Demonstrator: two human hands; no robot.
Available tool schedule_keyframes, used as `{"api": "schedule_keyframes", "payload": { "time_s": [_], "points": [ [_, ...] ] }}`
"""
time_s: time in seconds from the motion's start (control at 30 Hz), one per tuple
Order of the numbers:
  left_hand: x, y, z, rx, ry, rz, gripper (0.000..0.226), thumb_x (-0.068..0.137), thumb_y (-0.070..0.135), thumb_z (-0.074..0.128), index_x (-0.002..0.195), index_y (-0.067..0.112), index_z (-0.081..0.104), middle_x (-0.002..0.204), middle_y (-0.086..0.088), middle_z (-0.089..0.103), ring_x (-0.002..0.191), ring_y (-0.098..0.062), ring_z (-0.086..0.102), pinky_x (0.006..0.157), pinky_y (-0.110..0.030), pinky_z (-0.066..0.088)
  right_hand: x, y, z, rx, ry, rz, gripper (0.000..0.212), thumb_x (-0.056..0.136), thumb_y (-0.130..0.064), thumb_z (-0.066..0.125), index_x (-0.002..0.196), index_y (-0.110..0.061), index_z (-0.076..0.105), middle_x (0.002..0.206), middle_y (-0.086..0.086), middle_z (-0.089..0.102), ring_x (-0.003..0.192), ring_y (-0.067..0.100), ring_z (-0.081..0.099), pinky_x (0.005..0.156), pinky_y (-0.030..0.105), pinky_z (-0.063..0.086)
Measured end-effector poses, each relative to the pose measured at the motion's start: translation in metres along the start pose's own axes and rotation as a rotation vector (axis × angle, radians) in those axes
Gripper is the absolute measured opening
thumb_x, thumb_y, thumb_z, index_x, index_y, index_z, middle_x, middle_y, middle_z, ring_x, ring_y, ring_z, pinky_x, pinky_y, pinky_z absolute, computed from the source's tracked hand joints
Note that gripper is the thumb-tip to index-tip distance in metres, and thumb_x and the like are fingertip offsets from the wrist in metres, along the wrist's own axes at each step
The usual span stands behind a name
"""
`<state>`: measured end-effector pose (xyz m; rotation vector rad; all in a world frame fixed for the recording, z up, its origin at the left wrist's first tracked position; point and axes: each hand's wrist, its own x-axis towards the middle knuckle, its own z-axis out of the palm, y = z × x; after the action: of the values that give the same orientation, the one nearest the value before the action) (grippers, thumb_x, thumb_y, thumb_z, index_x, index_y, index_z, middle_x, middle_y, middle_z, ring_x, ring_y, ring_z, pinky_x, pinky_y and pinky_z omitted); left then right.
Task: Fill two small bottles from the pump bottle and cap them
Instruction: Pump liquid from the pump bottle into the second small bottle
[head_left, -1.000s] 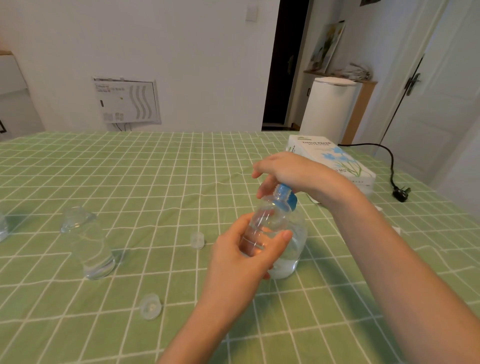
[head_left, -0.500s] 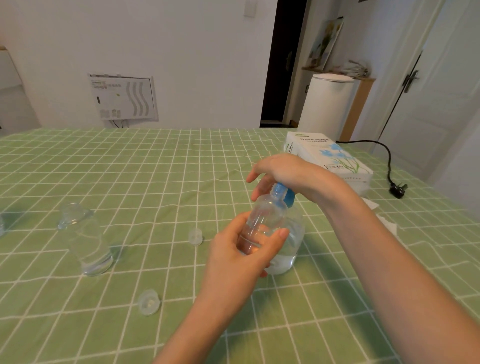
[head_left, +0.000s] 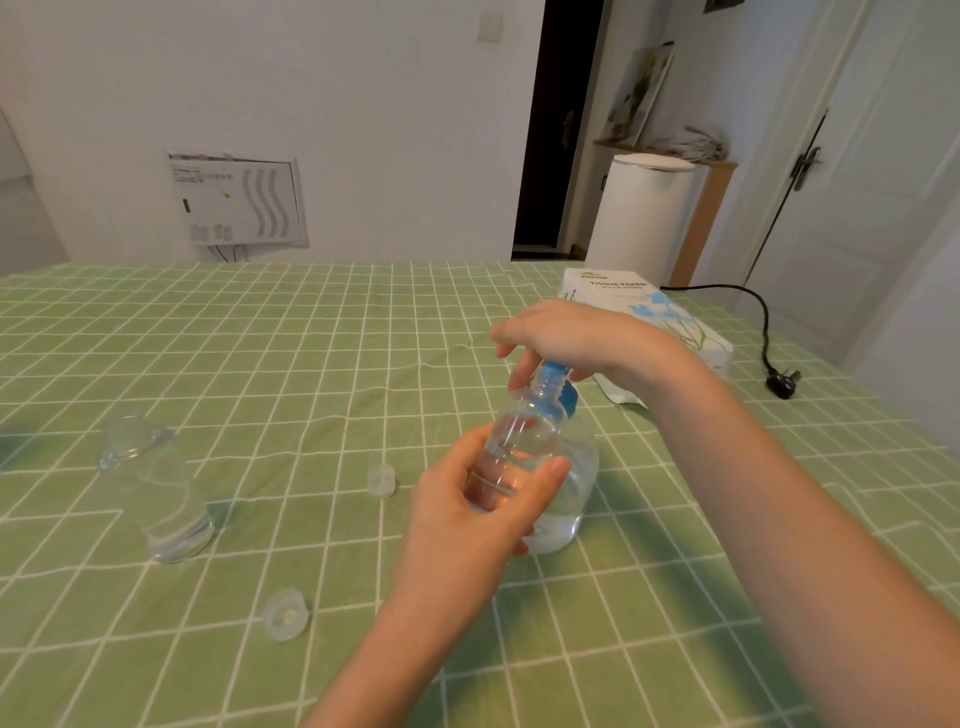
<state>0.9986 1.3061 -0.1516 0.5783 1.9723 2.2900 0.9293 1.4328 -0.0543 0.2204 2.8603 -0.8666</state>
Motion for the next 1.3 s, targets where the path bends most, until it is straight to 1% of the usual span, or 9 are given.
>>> {"api": "schedule_keyframes", "payload": {
  "time_s": [0.07, 0.17, 0.4, 0.63, 0.77, 0.87, 0.93, 1.1, 1.3],
  "points": [
    [0.000, 0.000, 0.000, 0.005, 0.000, 0.003, 0.015, 0.072, 0.028, 0.073, 0.085, 0.034, 0.069, 0.059, 0.007, 0.063, 0.050, -0.005, 0.053, 0.045, -0.017, 0.046, -0.001, 0.001, 0.004, 0.049, -0.004, -0.005, 0.029, 0.098, -0.032, 0.038, 0.102, -0.017, 0.063, 0.119, 0.011, 0.063, 0.112, 0.028, 0.057, 0.098, 0.043, 0.044],
    [0.000, 0.000, 0.000, 0.012, 0.001, 0.000, 0.015, 0.073, 0.026, 0.073, 0.085, 0.034, 0.069, 0.059, 0.009, 0.063, 0.050, -0.004, 0.054, 0.044, -0.016, 0.046, 0.000, 0.001, 0.007, 0.082, 0.013, -0.028, 0.029, 0.098, -0.026, 0.036, 0.101, -0.016, 0.063, 0.119, 0.014, 0.063, 0.114, 0.030, 0.057, 0.100, 0.045, 0.044],
    [-0.002, -0.002, 0.000, 0.019, 0.016, -0.031, 0.025, 0.062, 0.042, 0.071, 0.085, 0.033, 0.068, 0.058, 0.008, 0.062, 0.051, -0.005, 0.055, 0.044, -0.015, 0.046, 0.003, 0.009, 0.013, 0.152, -0.006, -0.019, 0.025, 0.096, -0.026, 0.041, 0.094, -0.018, 0.065, 0.118, 0.015, 0.062, 0.097, 0.028, 0.057, 0.074, 0.033, 0.042],
    [-0.001, -0.002, -0.001, 0.032, -0.001, -0.018, 0.015, 0.074, 0.027, 0.073, 0.087, 0.031, 0.067, 0.058, 0.010, 0.064, 0.050, -0.003, 0.055, 0.044, -0.015, 0.046, 0.002, 0.007, 0.009, 0.100, 0.010, -0.044, 0.028, 0.097, -0.027, 0.040, 0.100, -0.015, 0.065, 0.113, 0.015, 0.065, 0.107, 0.031, 0.060, 0.084, 0.036, 0.045],
    [0.000, 0.001, 0.001, 0.016, -0.005, 0.006, 0.022, 0.067, 0.037, 0.071, 0.088, 0.030, 0.068, 0.056, 0.010, 0.062, 0.050, -0.003, 0.054, 0.044, -0.016, 0.045, 0.001, 0.002, 0.001, 0.055, 0.030, -0.052, 0.031, 0.096, -0.031, 0.044, 0.109, -0.012, 0.065, 0.111, 0.012, 0.067, 0.108, 0.029, 0.060, 0.088, 0.035, 0.045],
    [0.000, 0.001, 0.001, 0.007, 0.006, 0.007, 0.029, 0.060, 0.043, 0.068, 0.087, 0.031, 0.068, 0.057, 0.009, 0.063, 0.050, -0.004, 0.054, 0.044, -0.016, 0.045, 0.000, 0.000, 0.001, 0.056, 0.003, -0.022, 0.028, 0.095, -0.034, 0.045, 0.104, -0.016, 0.064, 0.114, 0.011, 0.066, 0.109, 0.029, 0.059, 0.098, 0.043, 0.046],
    [0.000, 0.002, 0.000, 0.004, 0.002, 0.009, 0.029, 0.060, 0.042, 0.069, 0.088, 0.032, 0.068, 0.058, 0.010, 0.064, 0.050, -0.003, 0.055, 0.044, -0.016, 0.045, -0.001, 0.001, 0.003, 0.092, -0.011, -0.011, 0.025, 0.095, -0.033, 0.045, 0.100, -0.017, 0.064, 0.113, 0.011, 0.067, 0.106, 0.027, 0.060, 0.092, 0.040, 0.047],
    [-0.001, -0.001, 0.000, 0.019, -0.004, 0.002, 0.017, 0.072, 0.029, 0.073, 0.088, 0.031, 0.068, 0.059, 0.010, 0.064, 0.050, -0.003, 0.054, 0.045, -0.014, 0.044, -0.002, 0.003, 0.008, 0.173, -0.014, 0.001, 0.026, 0.094, -0.026, 0.046, 0.106, -0.014, 0.066, 0.101, 0.010, 0.073, 0.082, 0.021, 0.060, 0.060, 0.027, 0.039],
    [-0.002, -0.004, 0.000, 0.042, 0.027, -0.007, 0.015, 0.075, 0.024, 0.073, 0.088, 0.028, 0.067, 0.056, 0.009, 0.062, 0.051, -0.006, 0.054, 0.045, -0.018, 0.047, 0.000, 0.007, 0.014, 0.221, -0.028, 0.008, 0.020, 0.093, -0.024, 0.050, 0.100, -0.015, 0.066, 0.103, 0.013, 0.073, 0.082, 0.026, 0.062, 0.071, 0.031, 0.046]
  ]
}}
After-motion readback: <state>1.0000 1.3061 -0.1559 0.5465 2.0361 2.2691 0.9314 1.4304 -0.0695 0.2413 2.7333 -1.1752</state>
